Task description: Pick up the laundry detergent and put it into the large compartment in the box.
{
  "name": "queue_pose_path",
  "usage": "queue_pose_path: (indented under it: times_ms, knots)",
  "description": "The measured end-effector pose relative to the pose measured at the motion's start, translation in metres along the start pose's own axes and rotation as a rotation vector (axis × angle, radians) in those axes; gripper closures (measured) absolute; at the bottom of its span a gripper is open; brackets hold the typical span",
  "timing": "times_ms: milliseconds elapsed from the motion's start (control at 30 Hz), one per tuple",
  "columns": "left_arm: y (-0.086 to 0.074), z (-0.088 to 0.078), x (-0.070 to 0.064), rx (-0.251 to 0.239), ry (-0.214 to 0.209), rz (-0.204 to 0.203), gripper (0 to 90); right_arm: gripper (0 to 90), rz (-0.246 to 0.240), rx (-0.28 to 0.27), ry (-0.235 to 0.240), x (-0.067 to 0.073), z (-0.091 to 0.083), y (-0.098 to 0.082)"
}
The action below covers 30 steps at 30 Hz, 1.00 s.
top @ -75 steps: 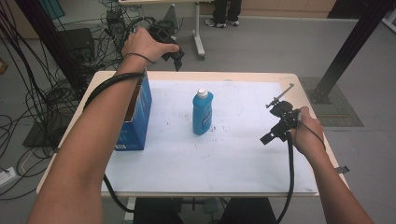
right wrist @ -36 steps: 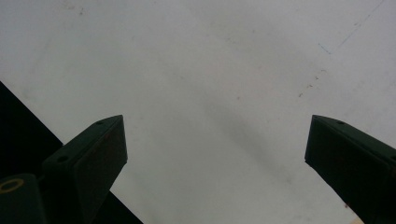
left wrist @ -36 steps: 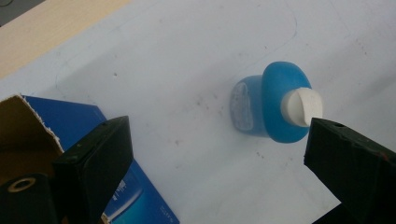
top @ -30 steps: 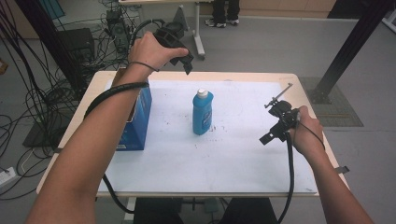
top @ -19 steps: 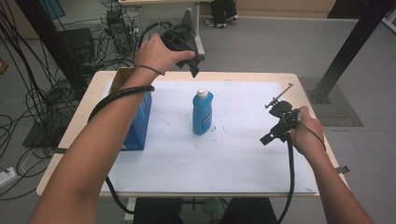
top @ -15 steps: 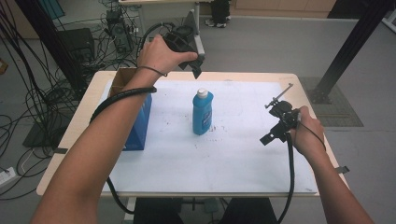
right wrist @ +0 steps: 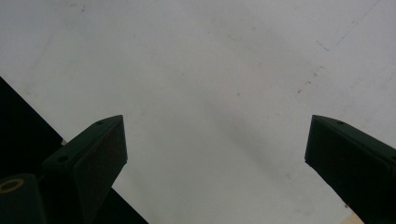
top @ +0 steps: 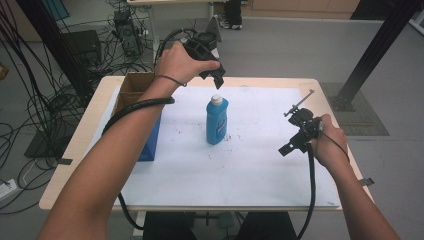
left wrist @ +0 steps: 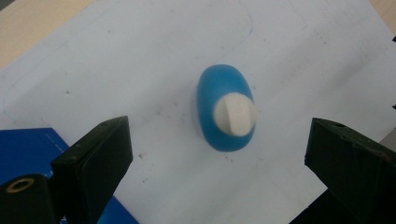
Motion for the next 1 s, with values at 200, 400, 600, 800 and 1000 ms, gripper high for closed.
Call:
queue_pose_path:
  times_ms: [200,400,600,800,1000]
  knots:
    - [0.001,0.005,-0.005,0.001,-0.005,0.004,7.6,5.1,-0.006,-0.006,0.003,0.001,0.001,0.000]
    - [0.002,0.012,-0.009,0.012,-0.007,0.016,7.4,5.1,-0.001,0.002,0.002,0.003,0.002,0.001]
    - [0.002,0.017,-0.010,0.012,-0.009,0.014,7.5,5.1,-0.003,-0.004,0.003,0.002,0.002,0.001]
    - [0.001,0.023,-0.011,0.015,-0.016,0.008,7.7,5.0,-0.002,-0.001,0.003,0.002,0.002,0.001]
    - [0.000,0.028,-0.011,0.014,-0.018,0.005,7.7,4.8,-0.004,0.004,-0.001,0.002,0.003,0.002]
Point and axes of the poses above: each handheld gripper's, and its own axes: z roughly forward along the jaws, y roughly out of its top, x roughly to its left, the point moved 3 cm from there along z, roughly forward along the jaws
